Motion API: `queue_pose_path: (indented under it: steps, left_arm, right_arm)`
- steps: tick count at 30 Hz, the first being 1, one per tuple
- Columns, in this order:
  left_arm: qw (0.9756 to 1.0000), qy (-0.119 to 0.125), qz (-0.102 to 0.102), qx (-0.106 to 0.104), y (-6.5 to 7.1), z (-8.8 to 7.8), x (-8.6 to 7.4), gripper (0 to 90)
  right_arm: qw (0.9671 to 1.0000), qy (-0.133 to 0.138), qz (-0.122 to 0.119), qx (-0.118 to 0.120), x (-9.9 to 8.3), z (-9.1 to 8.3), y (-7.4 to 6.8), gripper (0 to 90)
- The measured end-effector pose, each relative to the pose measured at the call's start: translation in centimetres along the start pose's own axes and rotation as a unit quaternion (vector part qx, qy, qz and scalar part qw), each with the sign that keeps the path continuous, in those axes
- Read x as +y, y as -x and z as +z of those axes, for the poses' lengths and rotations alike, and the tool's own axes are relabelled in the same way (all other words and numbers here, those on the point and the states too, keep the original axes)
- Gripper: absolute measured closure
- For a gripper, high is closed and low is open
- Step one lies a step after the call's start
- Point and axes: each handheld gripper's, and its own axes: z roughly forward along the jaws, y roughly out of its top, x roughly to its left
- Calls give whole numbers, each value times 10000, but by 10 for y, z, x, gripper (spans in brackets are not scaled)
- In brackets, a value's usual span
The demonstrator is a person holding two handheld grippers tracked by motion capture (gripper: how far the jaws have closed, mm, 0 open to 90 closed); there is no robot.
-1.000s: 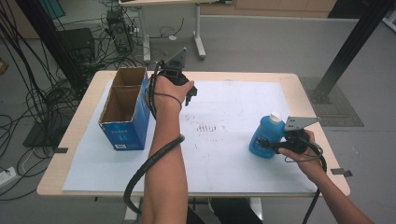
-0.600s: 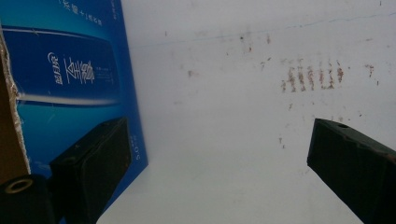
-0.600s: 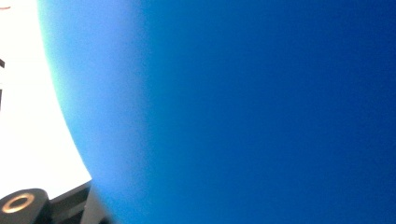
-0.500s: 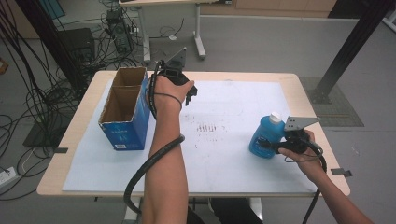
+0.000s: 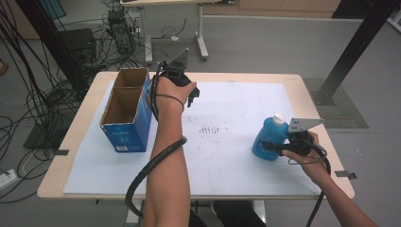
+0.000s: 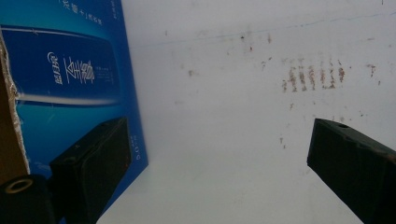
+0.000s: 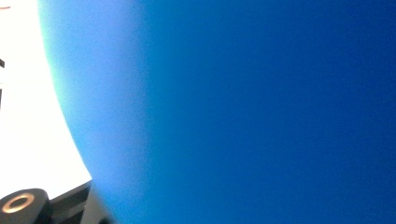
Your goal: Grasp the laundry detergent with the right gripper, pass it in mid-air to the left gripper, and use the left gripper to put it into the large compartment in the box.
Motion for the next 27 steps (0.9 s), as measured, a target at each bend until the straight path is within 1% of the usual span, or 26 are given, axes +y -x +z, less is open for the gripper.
queue_pose_path:
  steps: [13, 18, 21, 27]
  left_arm:
    - [10000, 12, 29, -15, 0, -3, 0, 70]
    - [10000, 37, 9, -39, -1, -4, -1, 70]
    - [10000, 42, 45, -59, -2, -5, -2, 70]
    - [10000, -4, 59, -79, -3, -5, -2, 70]
  right_arm:
    - [10000, -9, 18, -31, 0, 0, -1, 448]
    - [10000, -8, 23, -34, 0, 0, -1, 449]
    - [10000, -6, 26, -32, 0, 0, 0, 449]
    - [10000, 1, 38, -28, 0, 0, 0, 448]
